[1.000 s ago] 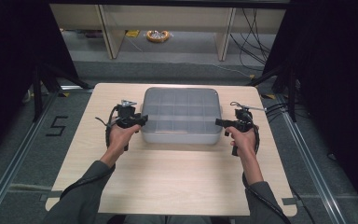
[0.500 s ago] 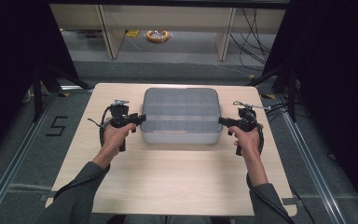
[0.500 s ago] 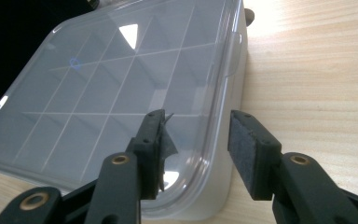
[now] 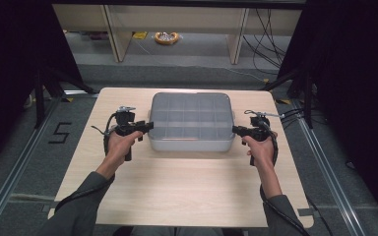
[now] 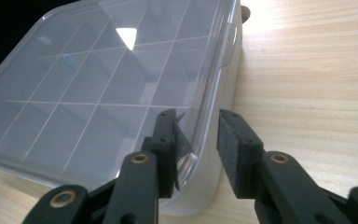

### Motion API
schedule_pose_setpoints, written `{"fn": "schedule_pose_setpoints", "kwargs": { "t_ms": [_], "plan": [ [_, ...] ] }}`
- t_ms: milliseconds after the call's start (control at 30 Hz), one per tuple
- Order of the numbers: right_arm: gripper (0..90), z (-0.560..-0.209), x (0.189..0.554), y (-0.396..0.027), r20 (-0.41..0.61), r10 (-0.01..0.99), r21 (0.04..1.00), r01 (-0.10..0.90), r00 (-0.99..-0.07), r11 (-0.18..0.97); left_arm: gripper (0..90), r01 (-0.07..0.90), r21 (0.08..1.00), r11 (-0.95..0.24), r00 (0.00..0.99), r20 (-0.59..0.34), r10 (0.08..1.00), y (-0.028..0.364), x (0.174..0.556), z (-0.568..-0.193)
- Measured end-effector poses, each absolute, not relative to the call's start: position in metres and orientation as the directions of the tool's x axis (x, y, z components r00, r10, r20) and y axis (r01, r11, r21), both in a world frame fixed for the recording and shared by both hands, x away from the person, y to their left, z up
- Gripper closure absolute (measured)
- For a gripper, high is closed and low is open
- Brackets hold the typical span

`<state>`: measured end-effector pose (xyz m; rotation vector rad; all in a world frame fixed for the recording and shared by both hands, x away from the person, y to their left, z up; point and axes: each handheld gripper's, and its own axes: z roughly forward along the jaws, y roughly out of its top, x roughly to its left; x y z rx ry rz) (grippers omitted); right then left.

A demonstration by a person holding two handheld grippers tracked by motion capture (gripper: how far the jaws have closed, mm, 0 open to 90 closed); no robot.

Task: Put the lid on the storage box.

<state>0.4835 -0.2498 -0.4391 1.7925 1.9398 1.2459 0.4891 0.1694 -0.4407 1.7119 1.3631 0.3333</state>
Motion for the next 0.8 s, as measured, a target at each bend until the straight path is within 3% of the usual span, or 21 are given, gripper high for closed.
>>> {"fn": "schedule_pose_setpoints", "kwargs": {
  "t_ms": [167, 567, 667, 800],
  "plan": [
    [77.2, -0.444, 0.489, -0.249, 0.298, 0.915, 0.739, 0.673, -0.270, -0.042, 63.5, 0.662, 0.749, 0.007, 0.352, -0.319, 0.880, 0.166, 0.493, -0.451],
    [78.8, -0.443, 0.492, -0.242, 0.329, 0.922, 0.727, 0.678, -0.204, -0.110, 63.4, 0.659, 0.749, 0.063, 0.318, -0.354, 0.879, 0.165, 0.496, -0.453],
    [76.6, -0.443, 0.493, -0.245, 0.308, 0.921, 0.744, 0.664, -0.237, -0.078, 59.9, 0.658, 0.750, 0.065, 0.319, -0.356, 0.878, 0.167, 0.494, -0.451],
    [66.4, -0.439, 0.486, -0.248, 0.314, 0.920, 0.754, 0.651, -0.236, -0.090, 55.8, 0.630, 0.774, 0.053, 0.347, -0.342, 0.874, 0.172, 0.483, -0.443]
  ]
}}
